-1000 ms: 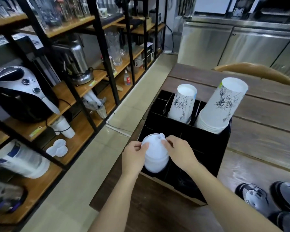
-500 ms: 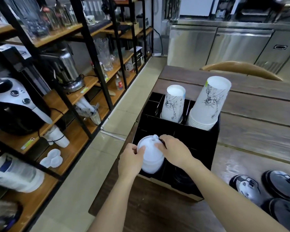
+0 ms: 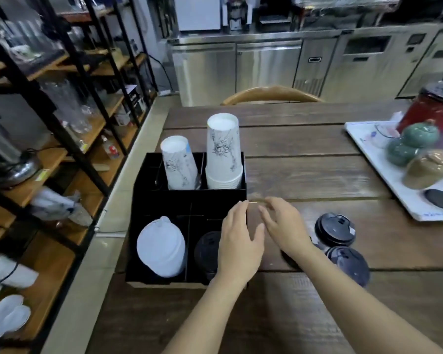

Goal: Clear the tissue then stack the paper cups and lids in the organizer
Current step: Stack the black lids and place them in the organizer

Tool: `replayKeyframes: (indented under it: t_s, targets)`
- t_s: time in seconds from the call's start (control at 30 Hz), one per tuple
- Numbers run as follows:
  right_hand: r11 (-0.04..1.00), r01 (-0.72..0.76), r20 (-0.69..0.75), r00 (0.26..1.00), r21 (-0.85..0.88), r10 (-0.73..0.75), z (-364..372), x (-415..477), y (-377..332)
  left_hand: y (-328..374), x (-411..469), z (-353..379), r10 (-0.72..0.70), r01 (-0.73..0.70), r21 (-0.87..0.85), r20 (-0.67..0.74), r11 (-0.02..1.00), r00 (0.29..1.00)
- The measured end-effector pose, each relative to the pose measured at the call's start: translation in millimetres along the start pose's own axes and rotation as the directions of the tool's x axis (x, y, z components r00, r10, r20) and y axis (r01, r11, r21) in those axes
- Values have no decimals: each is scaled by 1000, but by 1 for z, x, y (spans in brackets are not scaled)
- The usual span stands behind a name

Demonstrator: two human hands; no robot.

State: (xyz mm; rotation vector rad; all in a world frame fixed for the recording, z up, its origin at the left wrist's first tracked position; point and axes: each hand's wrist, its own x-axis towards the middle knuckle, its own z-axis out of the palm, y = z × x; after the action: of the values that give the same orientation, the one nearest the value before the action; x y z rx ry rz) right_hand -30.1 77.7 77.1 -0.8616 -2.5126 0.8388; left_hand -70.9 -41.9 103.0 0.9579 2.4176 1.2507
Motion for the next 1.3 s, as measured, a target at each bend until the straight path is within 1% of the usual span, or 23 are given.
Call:
replayKeyframes:
  t_s: [0.07, 0.13, 0.23, 0.3, 0.37, 0.43, 0.5, 0.53, 0.6, 0.63, 0.67, 0.7, 0.73, 0.77, 0.8, 0.83, 0.93, 1.03, 1.17, 1.23, 1.3]
  targets:
    - [995, -78, 2, 997, -57, 78, -9, -8, 27, 4, 1, 25, -34, 34, 3, 139, 999, 990]
    - [974, -178, 18, 983, -139, 182, -16, -17, 52, 6, 1, 47, -95, 94, 15, 255, 995, 962]
    - [921, -290, 90, 942, -259, 322, -24, -30, 82, 1, 3, 75, -173, 154, 81, 350, 985, 921]
    - [895, -332, 180, 901, -299, 394, -26, -39, 96, -3, 5, 90, -241, 197, 150, 393, 969, 887]
    - [880, -348, 257, 863, -325, 436, -27, -47, 108, -8, 8, 105, -307, 224, 233, 426, 946, 851]
    - [870, -346, 291, 842, -352, 453, -26, -52, 114, -13, 11, 118, -365, 244, 311, 430, 919, 826]
    - [868, -347, 298, 838, -355, 457, -24, -53, 116, -17, 13, 129, -406, 276, 346, 397, 897, 823]
    - [873, -341, 304, 840, -348, 449, -23, -52, 116, -18, 13, 133, -410, 289, 339, 370, 895, 834]
    - [891, -322, 310, 853, -319, 419, -21, -51, 114, -20, 13, 139, -423, 339, 288, 312, 896, 851]
    - [899, -323, 303, 861, -295, 409, -21, -51, 114, -20, 14, 141, -450, 394, 232, 290, 889, 845]
    - [907, -326, 283, 873, -266, 397, -20, -51, 114, -18, 16, 140, -503, 489, 125, 288, 864, 815]
    - [916, -326, 251, 890, -235, 381, -21, -51, 114, -14, 18, 138, -563, 600, -32, 310, 800, 766]
    - [926, -320, 206, 911, -199, 358, -22, -51, 114, -11, 19, 135, -610, 691, -189, 350, 697, 711]
    - [938, -317, 158, 928, -144, 338, -23, -51, 114, -9, 21, 132, -634, 748, -318, 398, 582, 663]
    - [947, -315, 121, 939, -68, 321, -26, -50, 114, -4, 23, 128, -636, 769, -395, 434, 502, 638]
    - [950, -312, 98, 946, 8, 310, -30, -50, 114, -1, 25, 126, -626, 766, -435, 447, 473, 640]
    - [952, -276, -1, 960, 132, 279, -45, -47, 116, 9, 30, 123, -594, 735, -498, 443, 460, 672]
    - [932, -268, -80, 952, 246, 295, -64, -47, 119, 24, 36, 124, -570, 717, -526, 446, 457, 690]
    - [915, -293, -141, 930, 277, 340, -86, -51, 127, 47, 39, 127, -508, 677, -493, 448, 547, 736]
    - [904, -314, -174, 912, 292, 372, -95, -53, 133, 58, 36, 129, -471, 672, -463, 483, 578, 738]
    - [895, -337, -177, 901, 292, 396, -102, -56, 138, 64, 33, 134, -440, 663, -416, 515, 623, 736]
